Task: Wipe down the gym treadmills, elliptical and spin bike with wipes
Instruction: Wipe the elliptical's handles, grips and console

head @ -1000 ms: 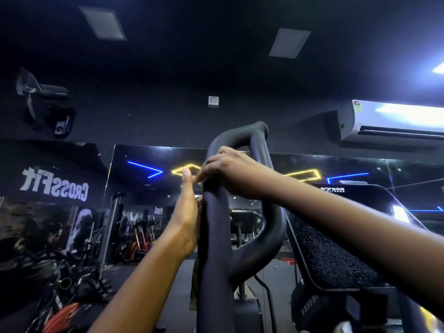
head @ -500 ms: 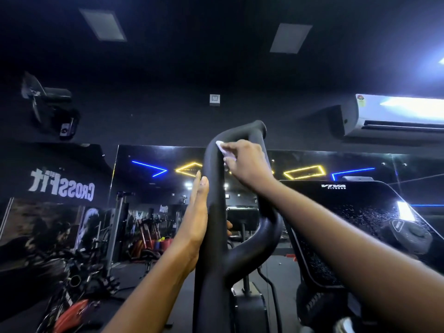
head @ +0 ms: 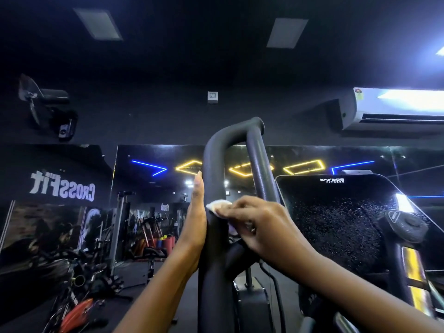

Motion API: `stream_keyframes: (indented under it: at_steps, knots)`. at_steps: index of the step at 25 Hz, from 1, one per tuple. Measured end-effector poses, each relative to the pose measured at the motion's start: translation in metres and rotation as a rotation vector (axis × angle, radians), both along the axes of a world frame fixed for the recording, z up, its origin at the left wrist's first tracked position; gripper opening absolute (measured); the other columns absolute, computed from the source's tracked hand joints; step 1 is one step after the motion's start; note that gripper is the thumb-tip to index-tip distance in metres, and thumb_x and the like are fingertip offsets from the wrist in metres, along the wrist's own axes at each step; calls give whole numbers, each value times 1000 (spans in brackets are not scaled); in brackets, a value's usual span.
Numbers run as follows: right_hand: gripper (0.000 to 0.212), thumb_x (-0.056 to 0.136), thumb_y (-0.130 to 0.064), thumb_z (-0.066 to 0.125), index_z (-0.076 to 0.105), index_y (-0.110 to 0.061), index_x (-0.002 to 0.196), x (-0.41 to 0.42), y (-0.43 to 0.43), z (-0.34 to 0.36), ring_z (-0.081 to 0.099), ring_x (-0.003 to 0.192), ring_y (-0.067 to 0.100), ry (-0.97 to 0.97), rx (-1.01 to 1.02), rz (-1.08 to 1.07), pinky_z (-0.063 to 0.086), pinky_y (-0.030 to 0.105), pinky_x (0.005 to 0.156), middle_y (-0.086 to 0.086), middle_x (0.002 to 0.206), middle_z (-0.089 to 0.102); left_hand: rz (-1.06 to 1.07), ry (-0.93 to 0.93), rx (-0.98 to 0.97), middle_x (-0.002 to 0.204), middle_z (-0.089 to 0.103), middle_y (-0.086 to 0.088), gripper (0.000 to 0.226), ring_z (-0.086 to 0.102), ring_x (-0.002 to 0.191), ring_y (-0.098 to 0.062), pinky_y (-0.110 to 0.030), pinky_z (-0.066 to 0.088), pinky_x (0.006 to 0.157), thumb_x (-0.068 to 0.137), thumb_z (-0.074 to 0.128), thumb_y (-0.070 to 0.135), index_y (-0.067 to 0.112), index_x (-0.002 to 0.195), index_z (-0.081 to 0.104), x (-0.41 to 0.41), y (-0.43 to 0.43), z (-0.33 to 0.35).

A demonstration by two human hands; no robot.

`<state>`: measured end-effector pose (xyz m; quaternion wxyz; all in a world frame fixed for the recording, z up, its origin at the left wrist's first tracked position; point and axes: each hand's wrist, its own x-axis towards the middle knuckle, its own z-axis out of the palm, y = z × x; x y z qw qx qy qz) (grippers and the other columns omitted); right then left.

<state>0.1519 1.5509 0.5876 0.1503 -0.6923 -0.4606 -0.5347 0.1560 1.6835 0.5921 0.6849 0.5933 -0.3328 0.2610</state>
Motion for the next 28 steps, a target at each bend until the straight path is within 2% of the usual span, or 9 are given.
stream_keyframes:
  at_steps: [3, 7, 9, 12, 17, 19, 22, 26, 28]
  knots:
    - [31, 74, -8, 62, 73, -14, 103, -10, -9, 13, 64, 75, 9, 11, -67, 31, 50, 17, 72, -1, 88, 70, 47, -32, -35, 82, 73, 18, 48, 63, 75, 11, -9, 48, 68, 98, 16, 47, 44, 99, 64, 6, 2, -2]
    - [33, 82, -5, 59, 68, -15, 113, 8, 13, 74, 62, 100, 20, 21, 115, -109, 45, 27, 89, 6, 109, 67, 78, 2, -30, 53, 64, 17, 52, 58, 48, 8, -10, 46, 46, 101, 21, 45, 35, 80, 68, 3, 3, -3]
    - [33, 85, -5, 55, 68, -17, 114, 16, 30, 79, 58, 105, 27, -6, 85, -188, 45, 38, 91, 8, 114, 64, 96, 9, -29, 73, 70, 18, 38, 63, 65, 10, -11, 50, 56, 98, 23, 50, 40, 98, 60, 4, 4, -7]
    - [28, 83, -4, 57, 71, -13, 104, 12, 33, 59, 59, 86, 35, -119, -24, -203, 50, 46, 76, 13, 100, 65, 71, 41, -13, 109, 66, 17, 44, 63, 95, 5, -18, 49, 77, 81, 27, 65, 46, 109, 55, -1, 10, -18]
    - [39, 65, 0, 58, 71, -7, 101, -11, 18, 7, 59, 69, 31, -181, -141, -190, 54, 44, 59, 13, 86, 64, 65, 31, 30, 106, 68, 25, 56, 63, 102, 4, -15, 51, 80, 78, 20, 67, 52, 128, 41, -10, 23, -48]
    - [34, 69, -4, 53, 71, -9, 98, -23, 14, -12, 57, 65, 26, -205, -144, -194, 53, 38, 56, 10, 82, 64, 43, 17, 19, 128, 58, 17, 70, 56, 116, 2, -21, 47, 95, 76, 21, 69, 45, 141, 32, -14, 22, -61]
    - [33, 81, -6, 43, 70, -11, 100, -36, 15, -41, 56, 69, 24, -200, -154, -203, 52, 35, 59, 6, 85, 64, 34, -14, -15, 127, 58, 13, 74, 56, 112, 7, -16, 44, 99, 77, 19, 62, 35, 146, 28, -27, 10, -76]
    - [38, 83, -7, 40, 70, -11, 105, -47, 3, -68, 58, 73, 24, -104, -161, -31, 48, 29, 68, 6, 92, 66, -31, 27, -145, 126, 63, 2, 70, 60, 114, -11, -34, 44, 104, 74, 22, 71, 45, 136, 37, -36, 0, -95]
    - [37, 81, -10, 42, 71, -10, 104, -46, -3, -57, 62, 83, 22, -17, -86, 24, 47, 24, 77, 5, 98, 67, -33, 40, -192, 140, 52, 0, 74, 50, 128, -26, -52, 32, 112, 71, 26, 83, 48, 135, 40, -34, -2, -99]
